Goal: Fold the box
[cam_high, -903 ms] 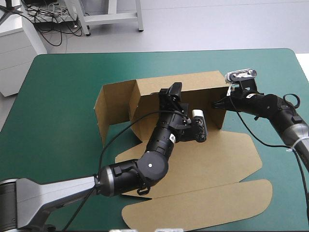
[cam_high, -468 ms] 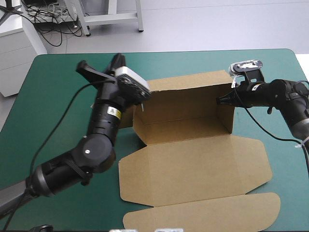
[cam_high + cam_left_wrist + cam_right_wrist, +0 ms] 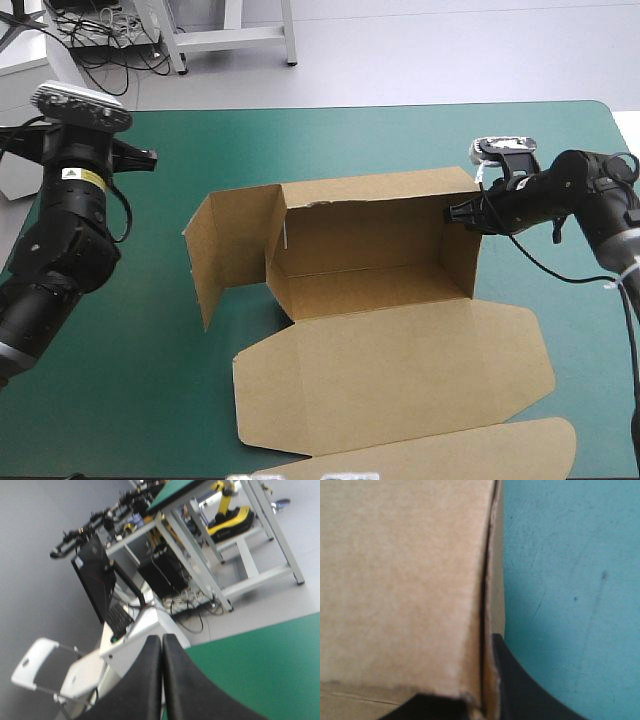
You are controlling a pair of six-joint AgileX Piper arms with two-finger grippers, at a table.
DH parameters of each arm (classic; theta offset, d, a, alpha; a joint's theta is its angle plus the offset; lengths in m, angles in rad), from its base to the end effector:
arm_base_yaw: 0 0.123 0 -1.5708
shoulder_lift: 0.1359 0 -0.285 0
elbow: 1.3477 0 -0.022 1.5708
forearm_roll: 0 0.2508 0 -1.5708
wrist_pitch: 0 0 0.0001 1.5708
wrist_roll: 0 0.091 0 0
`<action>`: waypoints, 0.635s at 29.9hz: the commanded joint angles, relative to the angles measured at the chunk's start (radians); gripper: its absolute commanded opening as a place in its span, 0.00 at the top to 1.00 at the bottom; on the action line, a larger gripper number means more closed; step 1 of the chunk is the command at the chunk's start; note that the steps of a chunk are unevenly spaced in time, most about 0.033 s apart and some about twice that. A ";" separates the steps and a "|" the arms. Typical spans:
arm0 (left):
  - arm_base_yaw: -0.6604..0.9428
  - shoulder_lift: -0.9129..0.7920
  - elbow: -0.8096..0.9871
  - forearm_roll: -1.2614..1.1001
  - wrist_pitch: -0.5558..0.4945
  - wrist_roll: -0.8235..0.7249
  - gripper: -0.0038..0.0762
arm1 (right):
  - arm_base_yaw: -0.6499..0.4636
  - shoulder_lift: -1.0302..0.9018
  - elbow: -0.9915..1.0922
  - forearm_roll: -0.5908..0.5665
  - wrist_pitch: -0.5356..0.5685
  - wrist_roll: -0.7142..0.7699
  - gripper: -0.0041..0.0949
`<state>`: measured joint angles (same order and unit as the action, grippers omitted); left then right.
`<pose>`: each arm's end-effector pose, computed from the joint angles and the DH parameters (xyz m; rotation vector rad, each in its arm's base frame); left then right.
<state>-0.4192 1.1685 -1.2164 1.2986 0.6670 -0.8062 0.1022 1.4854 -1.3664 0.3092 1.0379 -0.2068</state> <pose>0.2444 -0.0495 0.4481 0.2037 1.6433 0.5261 0.3055 0.0553 0.3455 -0.2853 2.5900 0.3668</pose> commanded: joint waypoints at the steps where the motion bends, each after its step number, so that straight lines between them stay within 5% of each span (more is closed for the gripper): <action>1: 0.131 -0.023 -0.033 -0.184 -0.064 0.112 0.96 | -0.002 0.020 -0.021 0.036 0.053 0.027 0.96; 7: 0.308 -0.010 -0.033 -0.567 -0.060 0.415 0.96 | -0.002 0.093 -0.021 0.038 -0.063 0.016 0.93; 16: 0.365 -0.005 -0.033 -0.857 -0.027 0.646 0.96 | 0.046 0.123 -0.023 0.030 -0.233 -0.061 0.57; 19: 0.365 0.005 -0.033 -0.859 0.002 0.659 0.96 | 0.046 0.123 -0.073 -0.005 -0.213 -0.077 0.49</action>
<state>-0.0542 1.1885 -1.2164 0.4395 0.6950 -0.1656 0.1481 1.6506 -1.3751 0.3251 0.8559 -0.2627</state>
